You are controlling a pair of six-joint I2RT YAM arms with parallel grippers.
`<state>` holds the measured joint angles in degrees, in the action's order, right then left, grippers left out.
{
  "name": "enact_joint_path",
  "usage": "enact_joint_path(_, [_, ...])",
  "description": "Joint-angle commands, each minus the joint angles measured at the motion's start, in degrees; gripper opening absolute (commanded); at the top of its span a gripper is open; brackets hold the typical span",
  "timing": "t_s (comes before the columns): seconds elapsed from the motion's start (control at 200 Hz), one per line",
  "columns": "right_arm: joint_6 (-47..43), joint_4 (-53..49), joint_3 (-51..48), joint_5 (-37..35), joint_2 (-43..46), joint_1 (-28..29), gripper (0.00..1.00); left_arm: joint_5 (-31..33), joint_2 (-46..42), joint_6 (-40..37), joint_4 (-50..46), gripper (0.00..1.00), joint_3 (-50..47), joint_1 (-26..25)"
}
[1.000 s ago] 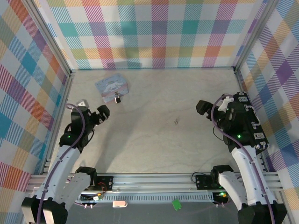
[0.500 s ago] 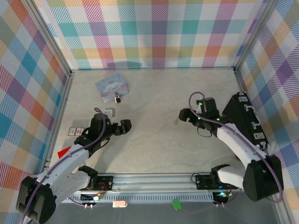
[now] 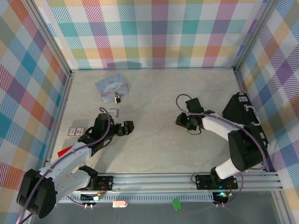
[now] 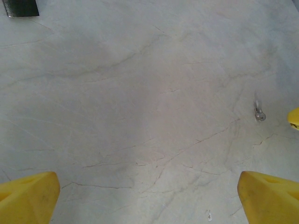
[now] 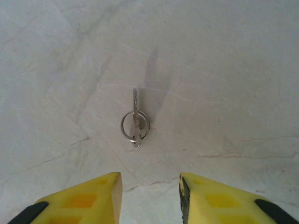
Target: Unlock a padlock with a key
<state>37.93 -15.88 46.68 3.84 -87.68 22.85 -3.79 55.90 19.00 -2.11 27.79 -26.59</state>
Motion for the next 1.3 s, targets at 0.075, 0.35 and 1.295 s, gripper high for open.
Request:
enact_joint_path(0.075, [1.09, 2.81, 2.71, 0.29, -3.59, 0.53, 0.29, 0.71, -0.09, -0.92, 1.27, 0.98, 1.56, -0.64])
enact_joint_path(0.35, [1.78, 4.52, 3.96, 1.96, -7.44, 1.12, 0.21, 1.05, 0.28, -1.12, 1.00, 0.98, 1.87, -0.61])
enact_joint_path(1.295, [-0.25, 3.48, 5.23, -0.09, -9.00, 2.27, 0.02, 2.56, 0.48, -1.61, -0.03, 0.99, 2.36, -0.82])
